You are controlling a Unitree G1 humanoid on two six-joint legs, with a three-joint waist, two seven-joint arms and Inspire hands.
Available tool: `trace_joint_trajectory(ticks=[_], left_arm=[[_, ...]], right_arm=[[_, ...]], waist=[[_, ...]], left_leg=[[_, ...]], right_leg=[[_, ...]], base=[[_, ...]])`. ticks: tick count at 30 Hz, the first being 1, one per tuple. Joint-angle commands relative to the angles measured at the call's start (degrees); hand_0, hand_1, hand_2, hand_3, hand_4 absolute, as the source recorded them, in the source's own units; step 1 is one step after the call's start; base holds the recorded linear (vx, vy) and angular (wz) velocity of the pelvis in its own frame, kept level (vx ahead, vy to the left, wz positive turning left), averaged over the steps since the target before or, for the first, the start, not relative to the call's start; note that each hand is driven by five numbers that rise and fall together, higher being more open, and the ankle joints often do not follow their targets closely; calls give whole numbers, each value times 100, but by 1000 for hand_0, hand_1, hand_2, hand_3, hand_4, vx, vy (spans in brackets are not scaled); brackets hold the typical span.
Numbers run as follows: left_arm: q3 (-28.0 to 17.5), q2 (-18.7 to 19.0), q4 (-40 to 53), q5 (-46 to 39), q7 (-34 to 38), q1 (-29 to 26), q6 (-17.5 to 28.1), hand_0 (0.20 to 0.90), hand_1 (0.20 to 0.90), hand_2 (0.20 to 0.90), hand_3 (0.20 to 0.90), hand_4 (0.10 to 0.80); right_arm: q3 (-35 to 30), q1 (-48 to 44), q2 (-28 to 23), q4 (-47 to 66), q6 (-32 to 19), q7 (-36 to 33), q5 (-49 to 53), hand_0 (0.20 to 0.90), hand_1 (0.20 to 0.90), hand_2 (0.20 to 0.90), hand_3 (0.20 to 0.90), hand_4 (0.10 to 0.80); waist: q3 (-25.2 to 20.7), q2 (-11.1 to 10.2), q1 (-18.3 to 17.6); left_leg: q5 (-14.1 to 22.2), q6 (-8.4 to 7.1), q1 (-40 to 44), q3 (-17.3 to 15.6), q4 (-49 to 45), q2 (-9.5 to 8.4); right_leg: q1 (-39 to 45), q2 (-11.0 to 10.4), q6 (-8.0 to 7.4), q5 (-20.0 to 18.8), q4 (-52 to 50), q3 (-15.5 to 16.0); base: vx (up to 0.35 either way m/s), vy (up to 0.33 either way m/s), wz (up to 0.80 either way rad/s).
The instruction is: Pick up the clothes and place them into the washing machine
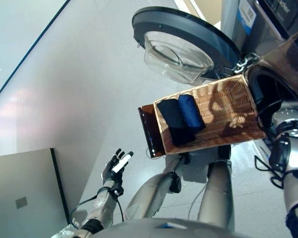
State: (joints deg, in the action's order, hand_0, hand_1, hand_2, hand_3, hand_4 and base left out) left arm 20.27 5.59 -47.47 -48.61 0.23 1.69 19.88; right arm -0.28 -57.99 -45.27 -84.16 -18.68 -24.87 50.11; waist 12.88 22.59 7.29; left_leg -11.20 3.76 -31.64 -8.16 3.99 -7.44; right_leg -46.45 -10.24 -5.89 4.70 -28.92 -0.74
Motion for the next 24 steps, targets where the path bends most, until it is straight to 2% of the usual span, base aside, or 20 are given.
trace_joint_trajectory(ticks=[1,4,7,15,19,20,21,24], left_arm=[[-632,613,35,296,103,-20,175,900,900,900,900,800],[-720,590,105,311,124,29,138,900,900,900,900,800],[-675,491,223,359,64,97,71,900,900,900,900,800],[-734,435,156,354,31,51,92,900,900,900,900,800],[-904,433,-115,263,86,-57,137,900,900,900,900,800],[-1006,447,-331,240,123,-137,147,900,900,900,900,800],[-1007,452,-334,239,121,-138,148,900,900,900,900,800],[-1147,455,-535,150,162,-267,220,900,900,900,900,800]], right_arm=[[2503,-1639,-1180,-286,1019,-48,-3121,900,900,900,900,800],[2936,-1868,-1029,-392,1299,-89,-3749,900,900,900,900,800],[2939,-1653,-863,-633,1378,47,-3941,900,900,900,900,800],[2290,-958,-441,-364,1081,338,-3266,900,900,900,900,800],[1757,-330,148,8,792,431,-2635,900,900,900,900,800],[1548,-61,483,181,673,546,-2336,900,900,900,900,800],[1543,-56,485,186,674,544,-2337,900,900,900,900,800],[1301,571,1128,756,441,612,-2025,900,900,900,900,800]], waist=[[-250,-169,171],[-251,-233,142],[-290,-253,189],[-260,-271,240],[-189,-398,194],[-145,-510,159],[-144,-514,158],[-36,-743,107]], left_leg=[[717,-572,-162,38,-825,302],[701,-572,-201,37,-838,310],[698,-562,-255,67,-856,306],[678,-563,-264,144,-874,310],[701,-554,-255,168,-934,338],[720,-552,-246,191,-962,372],[721,-552,-244,191,-963,371],[723,-548,-237,286,-1034,435]], right_leg=[[739,75,195,-770,1584,253],[703,106,209,-789,1584,248],[683,111,213,-795,1599,266],[691,106,216,-744,1560,305],[755,145,228,-720,1551,340],[799,175,234,-712,1568,376],[801,175,235,-712,1568,377],[885,189,247,-717,1572,489]], base=[[-36,-51,-1],[-5,-18,-5],[2,-8,-4],[0,0,1],[1,-24,5],[-2,-48,3],[-6,-59,1],[-17,-84,13]])
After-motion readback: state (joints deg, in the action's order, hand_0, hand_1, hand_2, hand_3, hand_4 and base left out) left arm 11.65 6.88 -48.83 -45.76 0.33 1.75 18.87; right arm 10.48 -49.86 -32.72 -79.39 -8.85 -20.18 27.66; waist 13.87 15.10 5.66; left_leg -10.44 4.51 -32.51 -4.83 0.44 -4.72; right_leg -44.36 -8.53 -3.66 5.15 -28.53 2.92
